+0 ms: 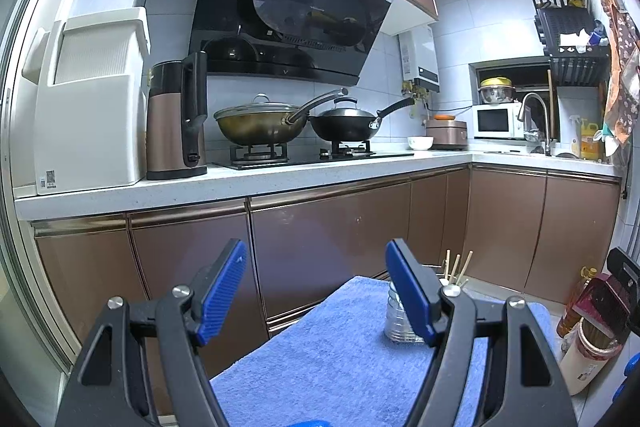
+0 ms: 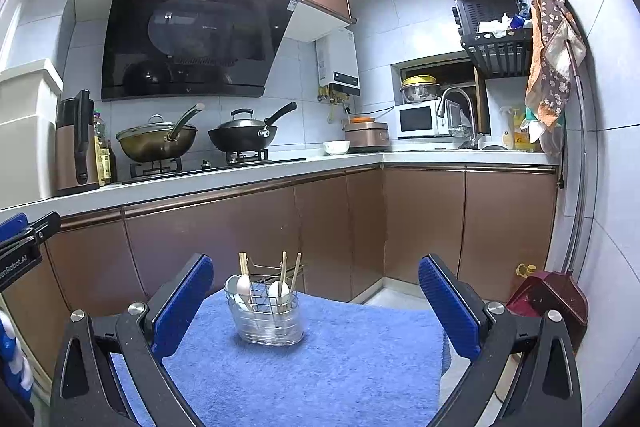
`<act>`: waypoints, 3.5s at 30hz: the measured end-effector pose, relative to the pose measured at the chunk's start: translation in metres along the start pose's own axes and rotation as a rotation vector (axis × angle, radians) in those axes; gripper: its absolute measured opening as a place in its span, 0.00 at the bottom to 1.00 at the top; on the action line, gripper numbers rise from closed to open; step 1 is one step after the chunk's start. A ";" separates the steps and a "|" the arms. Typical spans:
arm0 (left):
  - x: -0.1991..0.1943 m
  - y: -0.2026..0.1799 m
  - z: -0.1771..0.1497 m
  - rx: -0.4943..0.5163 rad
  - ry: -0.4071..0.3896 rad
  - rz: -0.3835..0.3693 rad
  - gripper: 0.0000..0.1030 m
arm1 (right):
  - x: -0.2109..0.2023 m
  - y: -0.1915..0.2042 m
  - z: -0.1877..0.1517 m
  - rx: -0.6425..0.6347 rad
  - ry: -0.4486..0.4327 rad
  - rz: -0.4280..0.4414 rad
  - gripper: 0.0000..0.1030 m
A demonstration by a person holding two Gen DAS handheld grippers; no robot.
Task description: Organize utensils
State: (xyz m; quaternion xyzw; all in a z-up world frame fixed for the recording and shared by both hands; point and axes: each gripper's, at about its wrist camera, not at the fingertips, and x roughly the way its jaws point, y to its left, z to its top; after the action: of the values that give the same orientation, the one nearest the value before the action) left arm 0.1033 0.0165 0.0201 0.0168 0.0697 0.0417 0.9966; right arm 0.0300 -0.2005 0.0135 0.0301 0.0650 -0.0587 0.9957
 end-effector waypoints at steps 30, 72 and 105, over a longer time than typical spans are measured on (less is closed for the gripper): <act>0.000 -0.012 0.000 0.013 0.013 -0.035 0.69 | 0.003 -0.010 0.002 -0.007 -0.003 -0.026 1.00; 0.012 -0.058 -0.008 0.032 0.083 -0.044 0.69 | 0.000 -0.032 0.007 -0.071 -0.005 0.029 1.00; 0.027 -0.088 -0.006 0.085 0.057 -0.053 0.69 | 0.020 -0.062 -0.004 -0.042 0.028 -0.001 1.00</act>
State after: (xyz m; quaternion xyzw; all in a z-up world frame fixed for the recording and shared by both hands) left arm 0.1366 -0.0683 0.0073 0.0559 0.1003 0.0127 0.9933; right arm 0.0417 -0.2636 0.0041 0.0098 0.0800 -0.0575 0.9951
